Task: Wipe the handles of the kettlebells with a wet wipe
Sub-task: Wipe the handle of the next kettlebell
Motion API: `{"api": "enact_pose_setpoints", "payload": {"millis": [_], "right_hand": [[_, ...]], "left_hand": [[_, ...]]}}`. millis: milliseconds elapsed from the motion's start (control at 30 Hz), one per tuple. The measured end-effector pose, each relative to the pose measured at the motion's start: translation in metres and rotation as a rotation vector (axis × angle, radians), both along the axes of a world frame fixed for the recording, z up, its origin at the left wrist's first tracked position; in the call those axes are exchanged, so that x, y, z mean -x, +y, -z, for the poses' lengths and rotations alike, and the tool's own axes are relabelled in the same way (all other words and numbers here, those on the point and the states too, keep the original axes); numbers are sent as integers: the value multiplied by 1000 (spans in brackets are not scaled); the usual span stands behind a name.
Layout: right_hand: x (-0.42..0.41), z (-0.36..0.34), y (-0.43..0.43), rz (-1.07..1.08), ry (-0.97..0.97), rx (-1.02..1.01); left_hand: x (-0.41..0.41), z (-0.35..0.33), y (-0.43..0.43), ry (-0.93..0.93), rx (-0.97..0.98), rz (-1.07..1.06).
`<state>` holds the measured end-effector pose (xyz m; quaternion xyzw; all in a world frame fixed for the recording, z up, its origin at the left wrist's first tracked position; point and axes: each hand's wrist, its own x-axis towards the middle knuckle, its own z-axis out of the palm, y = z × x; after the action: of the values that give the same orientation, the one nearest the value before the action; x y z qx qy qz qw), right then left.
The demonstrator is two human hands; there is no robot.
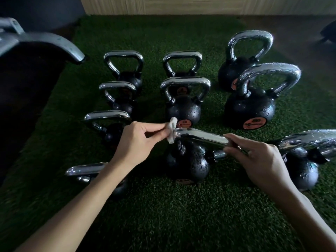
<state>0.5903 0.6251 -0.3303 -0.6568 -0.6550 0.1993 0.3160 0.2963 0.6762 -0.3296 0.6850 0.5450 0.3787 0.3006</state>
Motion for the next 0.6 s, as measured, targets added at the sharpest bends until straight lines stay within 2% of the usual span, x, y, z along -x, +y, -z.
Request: {"api": "enact_pose_setpoints", "payload": {"millis": [67, 233, 400, 500, 600], "right_hand": [[1, -2, -2, 7, -4, 7], [5, -6, -10, 65, -49, 55], [34, -12, -25, 162, -165, 34], [67, -18, -23, 182, -303, 63], [83, -26, -8, 156, -350, 89]], "left_hand": [[2, 14, -4, -42, 47, -6], [-21, 39, -33, -97, -111, -177], [-22, 59, -19, -120, 79, -241], [-22, 75, -9, -80, 101, -308], [-26, 74, 2, -62, 145, -314]]}}
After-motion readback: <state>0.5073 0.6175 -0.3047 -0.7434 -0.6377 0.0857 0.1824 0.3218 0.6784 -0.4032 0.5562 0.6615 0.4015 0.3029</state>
